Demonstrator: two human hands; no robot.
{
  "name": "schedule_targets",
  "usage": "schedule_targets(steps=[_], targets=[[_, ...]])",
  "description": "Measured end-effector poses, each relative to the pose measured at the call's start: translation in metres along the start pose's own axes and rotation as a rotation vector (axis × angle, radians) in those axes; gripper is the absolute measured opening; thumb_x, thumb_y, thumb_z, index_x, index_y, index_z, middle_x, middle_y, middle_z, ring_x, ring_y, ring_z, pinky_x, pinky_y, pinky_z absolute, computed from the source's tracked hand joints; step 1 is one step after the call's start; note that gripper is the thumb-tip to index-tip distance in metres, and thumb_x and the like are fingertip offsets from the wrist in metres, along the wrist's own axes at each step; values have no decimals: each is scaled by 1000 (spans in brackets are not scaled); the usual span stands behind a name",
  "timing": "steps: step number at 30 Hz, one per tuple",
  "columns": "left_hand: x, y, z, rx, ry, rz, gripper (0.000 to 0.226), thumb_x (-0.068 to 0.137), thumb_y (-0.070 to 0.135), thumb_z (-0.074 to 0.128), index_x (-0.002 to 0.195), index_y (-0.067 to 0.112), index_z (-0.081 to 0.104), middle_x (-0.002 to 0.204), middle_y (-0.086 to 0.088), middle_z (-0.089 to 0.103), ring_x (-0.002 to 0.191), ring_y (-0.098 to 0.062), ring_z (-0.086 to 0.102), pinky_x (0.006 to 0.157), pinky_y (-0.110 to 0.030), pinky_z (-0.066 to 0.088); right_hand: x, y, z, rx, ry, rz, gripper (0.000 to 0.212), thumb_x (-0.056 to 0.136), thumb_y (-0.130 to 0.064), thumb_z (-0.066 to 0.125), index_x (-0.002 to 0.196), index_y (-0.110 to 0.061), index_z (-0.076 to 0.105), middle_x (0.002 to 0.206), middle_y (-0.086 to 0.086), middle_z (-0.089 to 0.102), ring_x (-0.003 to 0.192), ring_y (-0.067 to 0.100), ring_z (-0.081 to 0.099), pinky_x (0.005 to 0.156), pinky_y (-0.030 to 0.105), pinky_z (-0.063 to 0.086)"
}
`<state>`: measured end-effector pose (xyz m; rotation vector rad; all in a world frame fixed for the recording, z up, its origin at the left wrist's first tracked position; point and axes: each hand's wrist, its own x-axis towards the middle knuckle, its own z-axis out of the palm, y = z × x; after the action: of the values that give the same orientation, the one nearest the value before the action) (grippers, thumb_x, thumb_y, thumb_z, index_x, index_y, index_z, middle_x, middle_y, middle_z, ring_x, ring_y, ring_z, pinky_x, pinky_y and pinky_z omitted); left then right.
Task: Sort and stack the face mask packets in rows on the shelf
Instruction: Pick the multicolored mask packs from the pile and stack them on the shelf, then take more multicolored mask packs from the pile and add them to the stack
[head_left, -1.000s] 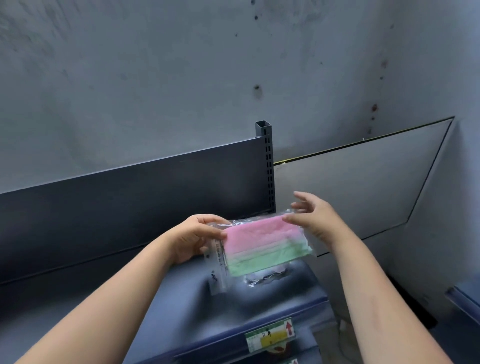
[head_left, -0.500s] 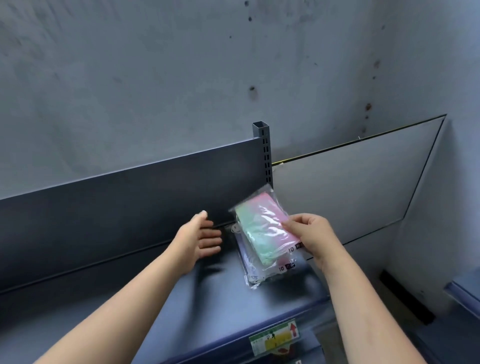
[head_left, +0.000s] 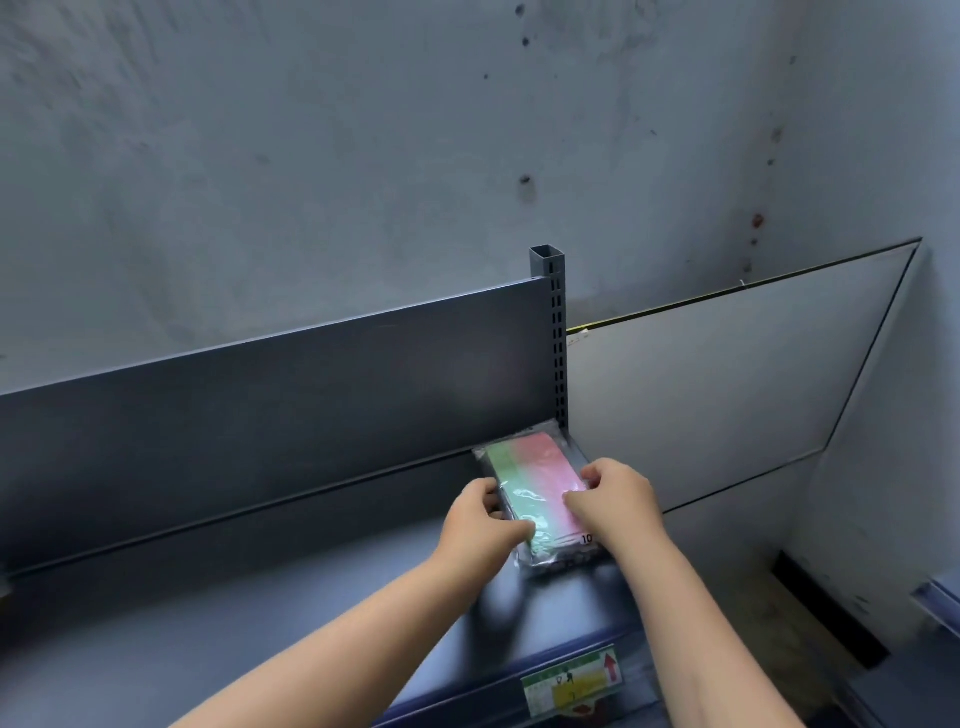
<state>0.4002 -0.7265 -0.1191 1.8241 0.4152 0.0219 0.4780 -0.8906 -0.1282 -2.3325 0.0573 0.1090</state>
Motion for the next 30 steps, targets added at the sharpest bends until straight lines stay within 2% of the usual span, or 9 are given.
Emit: schedule_targets(steps=[2, 5, 7, 9, 12, 15, 20, 28, 30], targets=[[-1, -1, 2, -47, 19, 2, 50, 78, 0, 78, 120, 16, 57, 109, 3, 70, 95, -13, 72, 96, -43, 61, -3, -2, -3, -19, 14, 11, 39, 79, -25, 68, 117, -20, 70, 115, 1, 73, 108, 26, 65, 82, 31, 51], [1, 0, -2, 15, 34, 31, 57, 82, 17, 80, 134, 13, 56, 120, 5, 67, 106, -18, 70, 99, -42, 58, -15, -11, -2, -146, 66, -42, 37, 82, -33, 64, 116, -19, 67, 121, 6, 66, 112, 31, 60, 91, 39, 52], [1, 8, -17, 271, 80, 114, 55, 93, 31, 73, 141, 15, 53, 127, 10, 62, 119, -17, 62, 103, -34, 50, -29, -22, 6, -255, 168, -145, 37, 86, -39, 60, 115, -16, 65, 121, 6, 65, 116, 32, 57, 96, 42, 48], [0, 11, -41, 641, 171, 267, 60, 100, 43, 61, 152, 16, 47, 152, 3, 53, 143, -19, 47, 117, -34, 38, -42, -38, 19, -222, 237, -301, 45, 84, -43, 58, 118, -14, 67, 124, 9, 67, 123, 35, 57, 103, 47, 47], [-8, 5, -84, 968, 307, 382, 62, 104, 51, 48, 157, 20, 43, 168, 4, 37, 158, -16, 26, 128, -41, 20, -64, -70, 39, -140, 138, -496, 60, 95, -47, 51, 145, -15, 55, 153, 8, 54, 149, 30, 40, 120, 46, 35], [-31, -5, -127, 1011, 399, 357, 65, 105, 55, 41, 159, 19, 41, 169, 4, 35, 160, -17, 20, 128, -43, 17, -86, -98, 55, -136, 29, -578, 64, 103, -50, 47, 160, -21, 37, 170, -2, 31, 160, 19, 18, 127, 40, 22], [-74, -36, -187, 1052, 513, 278, 86, 94, 67, 13, 159, 18, 41, 168, 3, 37, 160, -20, 22, 127, -45, 20, -119, -134, 91, -130, -17, -606, 68, 105, -53, 42, 163, -23, 27, 172, -5, 25, 161, 16, 12, 129, 41, 16], [-105, -73, -234, 1058, 530, 154, 85, 96, 68, 16, 161, 18, 35, 171, 3, 30, 162, -20, 15, 129, -46, 16, -161, -163, 142, -186, -95, -638, 67, 106, -54, 38, 164, -23, 25, 172, -6, 24, 161, 16, 8, 130, 40, 11], [-108, -78, -243, 1054, 535, 129, 77, 101, 65, 26, 162, 19, 34, 172, 3, 28, 162, -20, 12, 130, -46, 13, -166, -170, 152, -205, -117, -658, 66, 106, -53, 39, 163, -22, 26, 172, -5, 24, 162, 17, 8, 130, 41, 10]])
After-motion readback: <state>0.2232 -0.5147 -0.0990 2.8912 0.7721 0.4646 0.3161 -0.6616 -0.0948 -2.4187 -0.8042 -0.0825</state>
